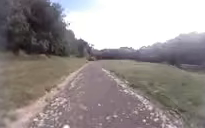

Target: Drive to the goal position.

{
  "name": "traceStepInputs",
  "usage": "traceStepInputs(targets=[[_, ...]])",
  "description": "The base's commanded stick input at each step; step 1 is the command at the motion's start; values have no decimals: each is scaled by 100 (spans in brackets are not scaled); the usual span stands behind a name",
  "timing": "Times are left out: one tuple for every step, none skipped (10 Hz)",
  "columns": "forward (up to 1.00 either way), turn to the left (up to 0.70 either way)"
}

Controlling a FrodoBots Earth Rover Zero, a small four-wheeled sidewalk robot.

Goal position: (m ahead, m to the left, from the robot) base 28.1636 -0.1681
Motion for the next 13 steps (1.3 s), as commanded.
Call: traceStepInputs(targets=[[100,0],[100,0],[100,0],[100,2],[100,2],[100,3],[100,4],[100,31],[100,16],[100,2],[100,2],[100,2],[100,2]])
